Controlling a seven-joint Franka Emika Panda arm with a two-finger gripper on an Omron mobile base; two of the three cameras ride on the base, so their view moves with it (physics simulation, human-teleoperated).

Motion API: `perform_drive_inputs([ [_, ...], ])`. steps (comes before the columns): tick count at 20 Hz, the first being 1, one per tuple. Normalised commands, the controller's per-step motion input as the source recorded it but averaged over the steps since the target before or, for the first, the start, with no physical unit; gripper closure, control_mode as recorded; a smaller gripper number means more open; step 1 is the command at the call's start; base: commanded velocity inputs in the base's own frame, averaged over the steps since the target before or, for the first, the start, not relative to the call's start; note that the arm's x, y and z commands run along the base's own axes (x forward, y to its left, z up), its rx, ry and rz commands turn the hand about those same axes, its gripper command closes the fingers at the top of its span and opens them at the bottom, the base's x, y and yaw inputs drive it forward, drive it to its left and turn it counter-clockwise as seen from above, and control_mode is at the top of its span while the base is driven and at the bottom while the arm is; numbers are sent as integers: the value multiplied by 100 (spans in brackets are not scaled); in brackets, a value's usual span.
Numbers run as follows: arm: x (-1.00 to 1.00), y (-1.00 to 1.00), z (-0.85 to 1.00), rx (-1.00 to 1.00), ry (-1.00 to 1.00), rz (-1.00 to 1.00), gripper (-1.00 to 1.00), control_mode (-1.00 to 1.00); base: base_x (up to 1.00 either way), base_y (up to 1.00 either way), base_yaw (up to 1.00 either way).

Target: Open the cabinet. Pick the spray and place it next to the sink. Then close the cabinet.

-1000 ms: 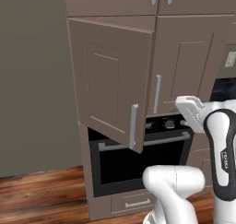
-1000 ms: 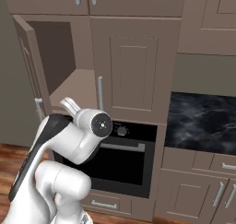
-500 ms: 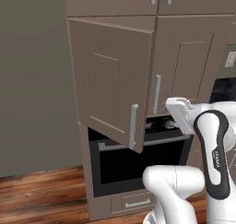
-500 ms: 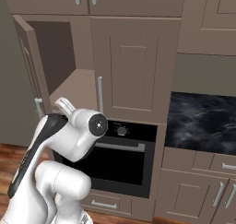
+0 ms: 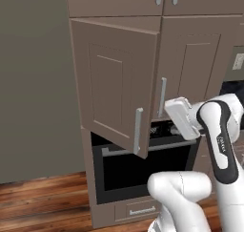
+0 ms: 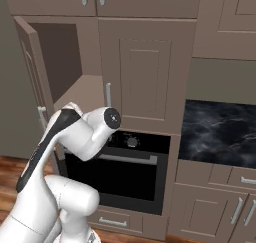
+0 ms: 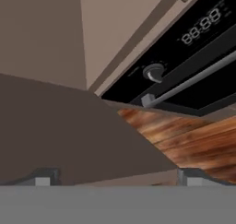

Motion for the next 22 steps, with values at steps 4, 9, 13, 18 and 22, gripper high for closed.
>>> perform_drive_inputs([
  [4,35,1,-10,3,9,11,-100,-100,0,0,0],
  [9,48,14,-19,8,0,4,-100,-100,0,0,0],
  [13,59,31,-18,8,0,0,-100,-100,0,0,0],
  [18,49,32,-9,7,0,0,-100,-100,0,0,0],
  [22,48,25,-3,5,0,0,-100,-100,0,0,0],
])
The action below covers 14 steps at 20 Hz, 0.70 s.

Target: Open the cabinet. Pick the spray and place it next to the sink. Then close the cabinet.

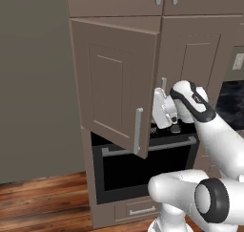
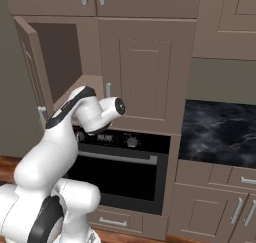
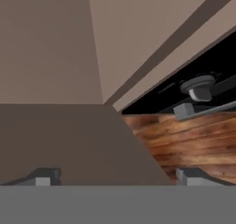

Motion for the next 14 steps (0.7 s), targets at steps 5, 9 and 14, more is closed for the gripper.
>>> perform_drive_inputs([
  [5,26,24,-1,4,0,1,-100,-100,0,0,0],
  [9,-17,27,0,8,0,8,-100,-100,0,0,0],
  [14,-37,35,0,11,0,11,-100,-100,0,0,0],
])
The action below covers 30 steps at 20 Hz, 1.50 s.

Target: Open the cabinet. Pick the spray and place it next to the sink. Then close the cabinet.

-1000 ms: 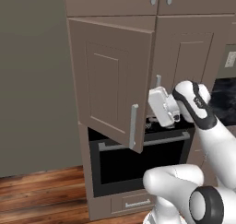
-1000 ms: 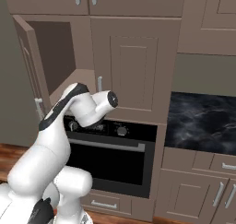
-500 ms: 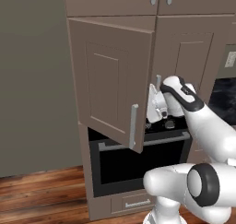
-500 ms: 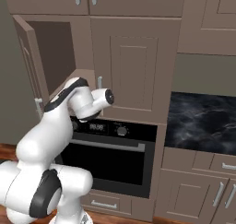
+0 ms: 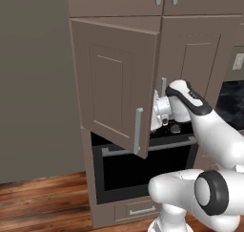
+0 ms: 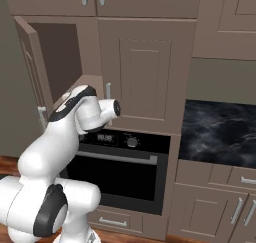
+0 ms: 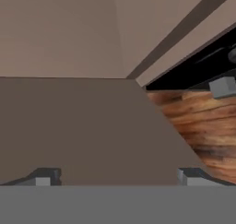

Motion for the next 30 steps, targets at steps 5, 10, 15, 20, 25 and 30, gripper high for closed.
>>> perform_drive_inputs([
  [5,-26,49,0,10,0,10,-100,-100,0,0,0],
  [10,-4,58,0,11,-3,7,-100,-100,0,0,0],
  [15,-3,63,0,10,-5,6,-100,-100,0,0,0],
  [20,-11,60,0,10,-1,10,-100,-100,0,0,0],
  [25,-16,59,0,7,-1,9,-100,-100,0,0,0],
  [30,-8,20,0,0,0,2,-100,-100,0,0,0],
])
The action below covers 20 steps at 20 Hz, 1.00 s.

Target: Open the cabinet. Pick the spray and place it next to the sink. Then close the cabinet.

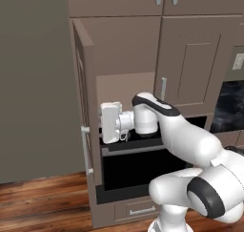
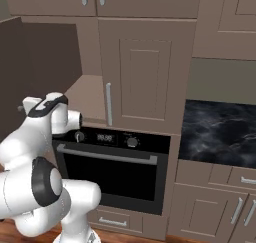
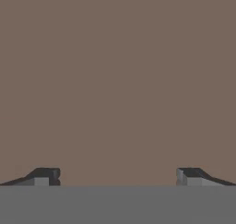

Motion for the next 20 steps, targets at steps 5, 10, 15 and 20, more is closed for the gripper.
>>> perform_drive_inputs([
  [5,-8,-10,0,-5,-3,0,-100,-100,0,0,0],
  [10,-36,-47,0,0,-18,0,-100,-100,0,0,0],
  [15,-19,-64,0,0,-21,0,-100,-100,0,0,0],
  [20,-9,-71,21,0,-22,0,-100,-100,0,0,0],
])
